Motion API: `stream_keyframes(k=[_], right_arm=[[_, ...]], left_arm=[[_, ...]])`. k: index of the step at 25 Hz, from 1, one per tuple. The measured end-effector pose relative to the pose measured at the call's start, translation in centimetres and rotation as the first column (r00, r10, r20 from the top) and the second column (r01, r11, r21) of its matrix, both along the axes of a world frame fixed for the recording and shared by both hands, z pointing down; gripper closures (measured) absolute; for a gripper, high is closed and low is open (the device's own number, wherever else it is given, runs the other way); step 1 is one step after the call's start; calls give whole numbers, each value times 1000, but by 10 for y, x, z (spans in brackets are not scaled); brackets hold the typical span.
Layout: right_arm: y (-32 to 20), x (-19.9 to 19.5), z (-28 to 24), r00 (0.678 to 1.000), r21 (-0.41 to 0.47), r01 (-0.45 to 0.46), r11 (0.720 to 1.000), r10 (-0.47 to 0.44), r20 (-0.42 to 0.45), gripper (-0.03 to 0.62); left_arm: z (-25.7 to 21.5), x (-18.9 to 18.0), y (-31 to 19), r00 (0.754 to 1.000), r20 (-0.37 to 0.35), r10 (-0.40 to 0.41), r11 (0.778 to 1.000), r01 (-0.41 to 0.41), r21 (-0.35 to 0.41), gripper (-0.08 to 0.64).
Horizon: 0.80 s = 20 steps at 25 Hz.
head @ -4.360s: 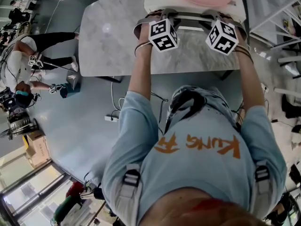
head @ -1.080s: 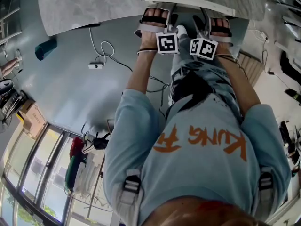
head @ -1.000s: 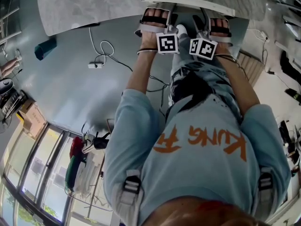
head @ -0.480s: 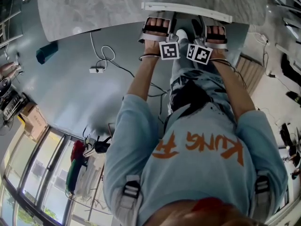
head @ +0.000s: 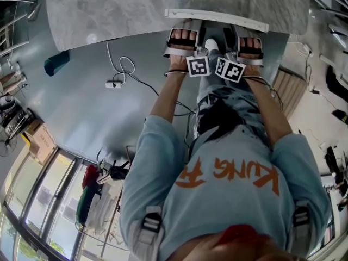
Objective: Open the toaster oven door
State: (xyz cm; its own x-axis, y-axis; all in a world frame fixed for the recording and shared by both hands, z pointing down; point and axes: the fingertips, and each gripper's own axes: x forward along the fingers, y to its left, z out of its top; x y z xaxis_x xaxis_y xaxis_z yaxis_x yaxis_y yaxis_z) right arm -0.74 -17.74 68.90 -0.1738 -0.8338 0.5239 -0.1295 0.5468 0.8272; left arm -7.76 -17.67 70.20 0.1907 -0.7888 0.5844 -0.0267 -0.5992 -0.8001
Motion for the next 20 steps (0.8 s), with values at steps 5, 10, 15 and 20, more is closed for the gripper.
stream_keyframes(k=[5, 10, 15, 20], right_arm=[[10, 4, -23, 993, -23, -39, 999, 42, 114, 404], [10, -1, -49, 949, -79, -55, 995, 76, 305, 577], [1, -2, -84, 886, -137, -65, 988, 121, 447, 594], [-30, 4, -120, 821, -180, -91, 980, 176, 544, 594]], left_arm=[[-18, 7, 16, 984, -165, -62, 997, 54, -53, 187], [-54, 8, 18, 894, -405, -193, 980, 152, -131, 213], [-113, 8, -1, 759, -594, -266, 962, 250, -111, 360], [-168, -1, -41, 638, -718, -279, 937, 345, -58, 544]])
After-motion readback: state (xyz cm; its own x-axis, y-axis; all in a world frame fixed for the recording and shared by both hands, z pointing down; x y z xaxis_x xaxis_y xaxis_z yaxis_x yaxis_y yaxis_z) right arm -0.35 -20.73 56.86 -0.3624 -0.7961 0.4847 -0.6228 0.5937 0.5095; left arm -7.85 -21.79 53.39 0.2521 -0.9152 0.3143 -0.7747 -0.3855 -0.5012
